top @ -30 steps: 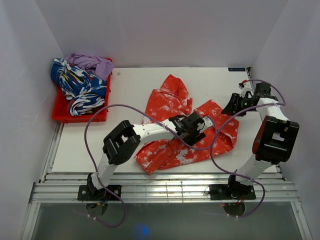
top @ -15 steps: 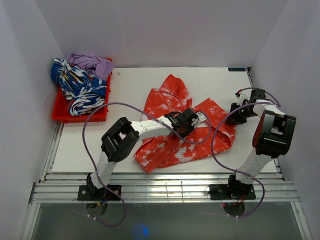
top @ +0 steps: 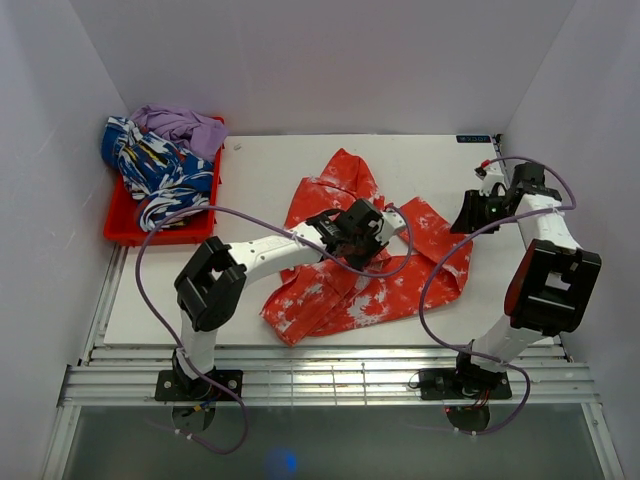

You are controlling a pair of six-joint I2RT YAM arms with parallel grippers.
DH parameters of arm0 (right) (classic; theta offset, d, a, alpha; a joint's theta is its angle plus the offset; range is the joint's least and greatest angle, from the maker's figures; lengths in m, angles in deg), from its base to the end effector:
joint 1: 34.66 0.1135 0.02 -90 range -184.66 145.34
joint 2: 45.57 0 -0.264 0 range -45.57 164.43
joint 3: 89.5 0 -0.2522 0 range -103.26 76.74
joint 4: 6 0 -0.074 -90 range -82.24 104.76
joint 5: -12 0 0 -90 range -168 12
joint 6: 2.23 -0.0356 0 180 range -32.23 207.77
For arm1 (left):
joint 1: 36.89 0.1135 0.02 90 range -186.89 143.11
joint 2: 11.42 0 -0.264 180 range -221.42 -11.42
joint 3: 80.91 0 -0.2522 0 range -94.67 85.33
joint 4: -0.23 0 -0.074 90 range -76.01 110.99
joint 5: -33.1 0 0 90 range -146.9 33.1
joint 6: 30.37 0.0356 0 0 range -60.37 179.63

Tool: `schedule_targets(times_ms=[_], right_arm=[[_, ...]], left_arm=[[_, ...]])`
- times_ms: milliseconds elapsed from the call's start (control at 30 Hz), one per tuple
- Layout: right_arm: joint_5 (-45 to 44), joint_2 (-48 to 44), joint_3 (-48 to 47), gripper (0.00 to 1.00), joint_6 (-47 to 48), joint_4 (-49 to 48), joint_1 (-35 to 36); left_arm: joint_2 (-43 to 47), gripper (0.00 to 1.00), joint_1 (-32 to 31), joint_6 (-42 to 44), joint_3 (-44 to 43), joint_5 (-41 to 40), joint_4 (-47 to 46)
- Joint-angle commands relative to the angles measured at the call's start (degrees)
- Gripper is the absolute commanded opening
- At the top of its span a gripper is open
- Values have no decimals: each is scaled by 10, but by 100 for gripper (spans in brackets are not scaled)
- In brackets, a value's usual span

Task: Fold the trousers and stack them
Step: Flatten the trousers out

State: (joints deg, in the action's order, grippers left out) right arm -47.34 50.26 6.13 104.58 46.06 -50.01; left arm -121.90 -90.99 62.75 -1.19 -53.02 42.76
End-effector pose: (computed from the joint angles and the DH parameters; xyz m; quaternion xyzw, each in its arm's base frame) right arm 0.3333 -0.0727 0.2324 -0.0725 0.9379 0.1861 0.2835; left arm 0.2484 -0.3472 0.2290 0.4630 0.8262 -0.1664 0.2745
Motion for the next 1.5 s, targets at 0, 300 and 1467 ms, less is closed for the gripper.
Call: schedule_targets(times_ms=[0,300,1467], right_arm=[[49,-36,-20,44,43,50,3],[-107,-46,19,64,81,23,136],[-334,-224,179,78,163,-61,-40]], left_arm=[[22,0,8,-23,9,38,0],[183,0,157,-33,56,108,40],[299,64,606,-1,195,112,27]])
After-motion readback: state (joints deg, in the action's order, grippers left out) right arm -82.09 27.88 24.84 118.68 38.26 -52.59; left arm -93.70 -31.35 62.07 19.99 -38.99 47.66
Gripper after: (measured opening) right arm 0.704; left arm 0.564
